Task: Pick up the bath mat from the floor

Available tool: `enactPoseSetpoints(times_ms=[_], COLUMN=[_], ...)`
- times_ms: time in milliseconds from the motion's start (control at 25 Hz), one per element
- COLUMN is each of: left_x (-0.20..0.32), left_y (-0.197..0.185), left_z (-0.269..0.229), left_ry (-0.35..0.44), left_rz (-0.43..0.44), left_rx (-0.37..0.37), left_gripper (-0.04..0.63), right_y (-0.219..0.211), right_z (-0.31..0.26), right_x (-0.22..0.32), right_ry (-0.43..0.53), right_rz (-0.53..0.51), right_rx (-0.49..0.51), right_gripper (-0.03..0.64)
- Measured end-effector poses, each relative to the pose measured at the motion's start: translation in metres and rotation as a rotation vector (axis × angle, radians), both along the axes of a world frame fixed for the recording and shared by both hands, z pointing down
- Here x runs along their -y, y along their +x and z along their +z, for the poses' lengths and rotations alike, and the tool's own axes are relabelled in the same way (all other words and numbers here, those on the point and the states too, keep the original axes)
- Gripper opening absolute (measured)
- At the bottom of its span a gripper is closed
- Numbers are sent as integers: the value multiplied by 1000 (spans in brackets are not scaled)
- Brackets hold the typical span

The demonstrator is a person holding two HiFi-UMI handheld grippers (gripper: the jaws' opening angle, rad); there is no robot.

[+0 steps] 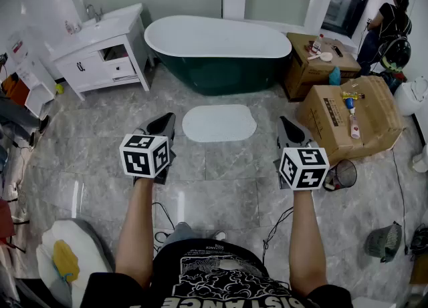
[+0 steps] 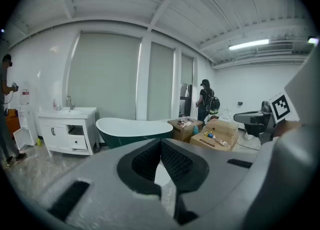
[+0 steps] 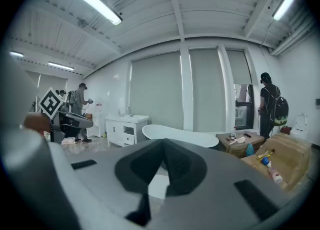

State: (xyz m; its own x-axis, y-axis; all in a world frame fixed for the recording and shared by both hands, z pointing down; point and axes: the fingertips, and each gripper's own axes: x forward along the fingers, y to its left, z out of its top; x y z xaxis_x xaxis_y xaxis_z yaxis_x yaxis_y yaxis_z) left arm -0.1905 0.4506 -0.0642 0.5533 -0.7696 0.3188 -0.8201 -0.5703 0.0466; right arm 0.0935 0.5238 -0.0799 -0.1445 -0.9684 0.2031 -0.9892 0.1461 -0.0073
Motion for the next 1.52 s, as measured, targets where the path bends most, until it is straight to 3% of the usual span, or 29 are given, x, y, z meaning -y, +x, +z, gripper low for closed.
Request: enactPoseSetpoints(times_ms=[360,440,680,1040,1520], left_x=[6,11,35,107,231], left_y=[10,15,26,31,11], left_z=[6,9,16,28,38], left_ry=[14,13,10,7,-26], left_rz=[7,11,28,21,9], left_rx=[-12,-18,-27,-39,-61], left_gripper=[4,44,79,140,208], right_y=[5,5,8,17,0], right_z=[10,12,18,31,39], right_x=[3,6,25,91,206], right_ry=[-19,-23,-29,-52,-105], right_rz=[19,13,24,40,46], right_rx=[-8,-7,-7,-1,6], right_gripper=[6,24,70,123,208])
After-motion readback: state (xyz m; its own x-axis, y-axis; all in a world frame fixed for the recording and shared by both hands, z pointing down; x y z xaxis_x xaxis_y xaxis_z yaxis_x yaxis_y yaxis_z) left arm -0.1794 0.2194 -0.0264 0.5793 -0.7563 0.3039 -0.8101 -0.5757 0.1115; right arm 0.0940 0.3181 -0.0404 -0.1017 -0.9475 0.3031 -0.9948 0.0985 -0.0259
